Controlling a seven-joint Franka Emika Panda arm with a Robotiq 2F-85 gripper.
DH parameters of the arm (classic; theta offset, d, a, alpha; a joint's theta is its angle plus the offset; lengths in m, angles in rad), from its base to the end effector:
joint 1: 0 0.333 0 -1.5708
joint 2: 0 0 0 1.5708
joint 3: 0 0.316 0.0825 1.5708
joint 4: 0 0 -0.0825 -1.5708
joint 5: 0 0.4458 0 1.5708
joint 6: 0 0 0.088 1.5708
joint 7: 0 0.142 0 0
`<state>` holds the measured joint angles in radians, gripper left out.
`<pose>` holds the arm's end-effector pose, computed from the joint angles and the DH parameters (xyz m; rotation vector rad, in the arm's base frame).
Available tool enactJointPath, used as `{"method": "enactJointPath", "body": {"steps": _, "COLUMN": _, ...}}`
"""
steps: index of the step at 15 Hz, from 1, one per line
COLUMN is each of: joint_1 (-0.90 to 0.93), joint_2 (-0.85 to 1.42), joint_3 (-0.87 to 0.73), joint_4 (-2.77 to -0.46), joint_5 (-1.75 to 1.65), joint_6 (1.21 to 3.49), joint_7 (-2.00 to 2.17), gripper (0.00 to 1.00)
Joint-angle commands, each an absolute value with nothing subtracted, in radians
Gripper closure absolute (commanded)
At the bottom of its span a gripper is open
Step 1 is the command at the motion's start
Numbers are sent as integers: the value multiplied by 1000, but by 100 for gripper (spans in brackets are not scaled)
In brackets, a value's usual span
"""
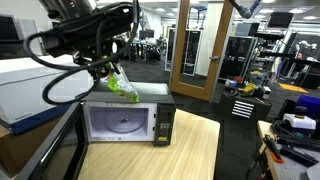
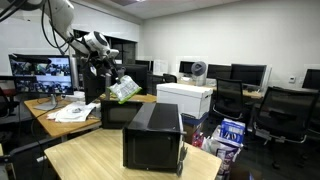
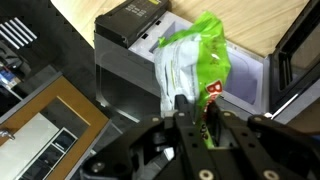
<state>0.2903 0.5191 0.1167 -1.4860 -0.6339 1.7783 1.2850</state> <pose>0.7028 0.2139 0.3149 2.4494 -0.8694 0.3544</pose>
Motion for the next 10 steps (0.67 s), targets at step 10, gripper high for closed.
{"method": "enactJointPath", "body": {"steps": 10, "joint_1": 219, "joint_2": 497, "joint_3": 32, "joint_4": -1441, "joint_5": -319, "joint_6": 1882, "joint_7": 1237, "gripper": 92}}
